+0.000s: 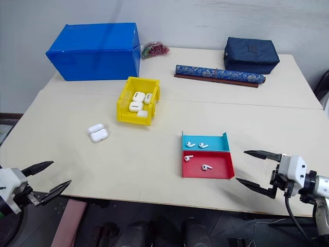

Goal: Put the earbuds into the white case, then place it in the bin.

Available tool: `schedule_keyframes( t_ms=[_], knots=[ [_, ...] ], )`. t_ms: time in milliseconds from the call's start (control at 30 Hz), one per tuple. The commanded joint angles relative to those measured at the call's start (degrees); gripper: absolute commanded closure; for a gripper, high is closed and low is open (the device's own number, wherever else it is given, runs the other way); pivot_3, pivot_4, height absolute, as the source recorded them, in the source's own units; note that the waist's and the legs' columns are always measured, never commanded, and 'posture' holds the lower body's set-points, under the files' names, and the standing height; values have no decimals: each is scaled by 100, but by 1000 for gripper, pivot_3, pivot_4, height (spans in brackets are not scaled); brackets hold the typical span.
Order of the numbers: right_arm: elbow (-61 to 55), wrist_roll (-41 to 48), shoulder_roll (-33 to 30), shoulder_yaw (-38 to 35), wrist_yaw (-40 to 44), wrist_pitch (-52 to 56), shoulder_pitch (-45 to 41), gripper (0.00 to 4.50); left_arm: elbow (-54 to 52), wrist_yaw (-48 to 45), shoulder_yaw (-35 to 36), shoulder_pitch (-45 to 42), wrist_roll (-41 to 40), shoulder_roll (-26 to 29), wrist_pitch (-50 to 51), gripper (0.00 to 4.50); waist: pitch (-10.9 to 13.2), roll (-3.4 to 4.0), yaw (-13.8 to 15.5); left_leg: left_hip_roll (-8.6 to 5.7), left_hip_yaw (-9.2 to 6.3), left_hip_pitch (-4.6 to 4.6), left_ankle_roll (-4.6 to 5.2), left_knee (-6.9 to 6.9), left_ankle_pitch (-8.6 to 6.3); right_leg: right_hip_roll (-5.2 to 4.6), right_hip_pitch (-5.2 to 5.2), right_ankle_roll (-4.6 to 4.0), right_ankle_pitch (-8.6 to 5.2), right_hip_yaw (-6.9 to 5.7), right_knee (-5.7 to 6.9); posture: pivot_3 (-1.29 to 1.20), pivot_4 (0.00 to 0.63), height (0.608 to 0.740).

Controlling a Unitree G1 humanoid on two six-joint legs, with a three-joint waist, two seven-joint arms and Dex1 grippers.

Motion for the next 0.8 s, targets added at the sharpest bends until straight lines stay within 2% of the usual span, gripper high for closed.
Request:
schedule_keyframes(
  t_ms=[33, 200, 333, 467, 567, 633, 800],
  knots=[
    [58, 70, -33, -39, 141, -185, -51, 0, -154, 149, 109, -41, 57, -4, -159, 22, 0, 0, -7, 0, 0, 0, 0, 0, 0, 0, 0, 0, 0, 0, 0, 0, 150, 740],
    [124, -110, 82, 257, 147, -355, -141, 0, -294, 304, 212, -101, -252, -19, 225, 22, 0, 0, -19, 0, 1, 3, -1, 0, 0, 1, -1, 0, 0, 0, 4, 0, 150, 740],
    [-241, 379, 522, 348, 0, -243, -287, 0, -459, 896, 501, -119, -401, -170, 737, 22, 0, -1, -20, 1, -1, 2, -1, -1, 1, 1, -1, 0, 0, -2, 6, 0, 150, 740],
    [-967, 957, 1054, 483, -318, 70, -633, 0, -830, 2086, 1096, 271, -642, -629, 2011, 22, 0, 0, -86, 1, 0, 3, -1, 1, 1, 1, -2, 1, 0, -1, 10, 0, 150, 740],
    [-1209, 1001, 1244, 543, -521, 173, -729, 0, -1092, 2763, 1345, 346, -753, -1008, 2530, 22, 0, -3, -70, 1, -5, 3, -2, 0, 0, 1, -2, 2, 0, -4, 15, 0, 150, 740],
    [-1275, 1019, 1417, 611, -473, 3, -862, 0, -1424, 3162, 1464, 488, -856, -1287, 2910, 22, -5, -14, -34, 0, -5, 2, -2, 1, 0, 1, -2, 2, 0, -5, 14, 0, 150, 740],
    [-1297, 946, 1505, 793, -203, -140, -1031, 0, -2233, 4122, 1583, 363, -1176, -1578, 3838, 22, -8, -23, 21, -3, -12, 0, -1, 4, -1, -2, 0, 3, 0, -5, 11, 0, 150, 740]
  ],
)
